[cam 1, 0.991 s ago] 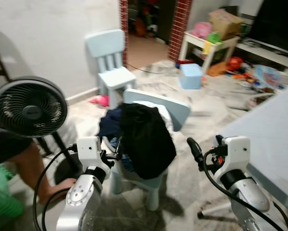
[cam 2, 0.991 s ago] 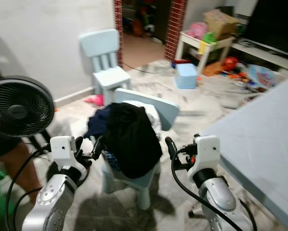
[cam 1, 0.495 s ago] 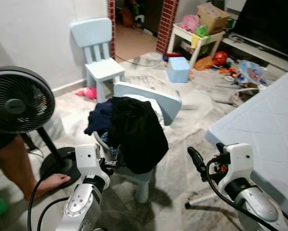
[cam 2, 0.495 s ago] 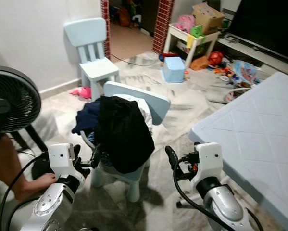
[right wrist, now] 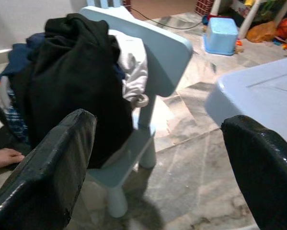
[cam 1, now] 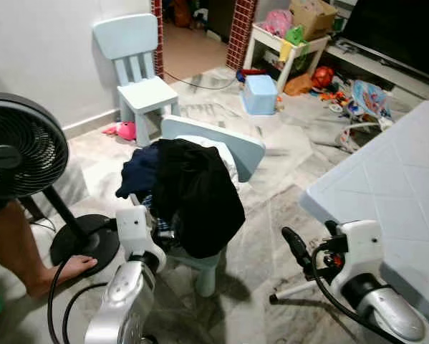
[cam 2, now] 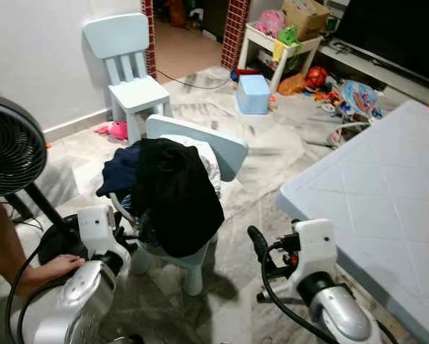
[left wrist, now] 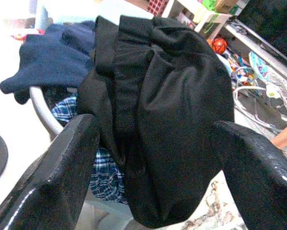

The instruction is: Hang hanger

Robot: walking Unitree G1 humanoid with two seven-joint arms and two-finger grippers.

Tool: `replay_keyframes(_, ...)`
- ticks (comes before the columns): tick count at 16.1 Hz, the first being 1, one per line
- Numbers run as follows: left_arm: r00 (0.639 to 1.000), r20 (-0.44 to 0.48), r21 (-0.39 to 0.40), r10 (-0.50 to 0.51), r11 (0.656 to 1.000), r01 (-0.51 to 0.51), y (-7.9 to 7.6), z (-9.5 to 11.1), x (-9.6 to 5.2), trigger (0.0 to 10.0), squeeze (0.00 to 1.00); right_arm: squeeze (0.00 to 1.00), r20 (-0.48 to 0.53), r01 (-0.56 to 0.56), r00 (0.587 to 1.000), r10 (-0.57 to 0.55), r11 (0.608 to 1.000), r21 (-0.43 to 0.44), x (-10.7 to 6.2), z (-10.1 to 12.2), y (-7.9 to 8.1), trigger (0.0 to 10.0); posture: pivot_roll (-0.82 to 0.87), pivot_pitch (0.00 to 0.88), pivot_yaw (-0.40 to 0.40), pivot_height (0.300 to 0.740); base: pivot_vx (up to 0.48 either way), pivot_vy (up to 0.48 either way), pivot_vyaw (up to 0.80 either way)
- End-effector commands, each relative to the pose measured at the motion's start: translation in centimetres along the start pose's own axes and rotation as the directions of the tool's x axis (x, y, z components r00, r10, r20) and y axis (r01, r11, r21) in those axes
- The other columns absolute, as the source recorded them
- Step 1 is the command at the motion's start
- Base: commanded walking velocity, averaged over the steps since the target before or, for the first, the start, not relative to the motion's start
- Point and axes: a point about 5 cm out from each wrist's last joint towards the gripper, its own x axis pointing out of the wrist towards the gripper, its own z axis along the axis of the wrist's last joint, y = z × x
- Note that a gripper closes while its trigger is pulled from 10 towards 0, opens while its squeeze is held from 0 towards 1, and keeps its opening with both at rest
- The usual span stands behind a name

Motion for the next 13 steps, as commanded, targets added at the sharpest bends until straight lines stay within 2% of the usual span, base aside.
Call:
replay_keyframes(1,1.000,-0.022,-0.127,0.003,0.992,-0.006,-1.9,-0.9,0.6,10.0,0.00,0.00,0.000,0.019,1.000,-0.019,1.000,-0.014,-0.6,0.4,-0.5,10.0,-0.27,0.141,-0.117,0.740,0.000,0.000,0.00)
replay_keyframes(5,0.997,-0.074,-0.181,0.033,0.982,-0.046,-1.9,-2.0,2.7,10.0,0.00,0.00,-0.036,0.033,0.999,-0.034,0.999,-0.023,-2.0,0.3,-0.7,10.0,-0.30,0.168,-0.130,0.740,0.000,0.000,0.00)
replay_keyframes(10,0.996,-0.094,-0.167,0.008,0.986,-0.023,-1.9,-2.4,5.3,10.0,0.00,0.00,-0.054,0.049,0.997,-0.050,0.999,-0.022,-2.8,0.4,-0.8,10.0,-0.32,0.176,-0.131,0.740,0.000,0.000,0.00)
replay_keyframes(12,0.994,-0.110,-0.205,0.026,0.978,-0.048,-1.4,-2.5,6.4,10.0,0.00,0.00,-0.054,0.055,0.997,-0.056,0.998,-0.021,-2.9,0.5,-0.8,10.0,-0.32,0.175,-0.129,0.740,0.000,0.000,0.00)
replay_keyframes(13,0.991,-0.127,-0.260,0.038,0.963,-0.071,-1.4,-2.7,6.9,10.0,0.00,0.00,-0.054,0.056,0.997,-0.057,0.998,-0.021,-2.8,0.6,-0.8,10.0,-0.33,0.175,-0.130,0.740,0.000,0.000,0.00)
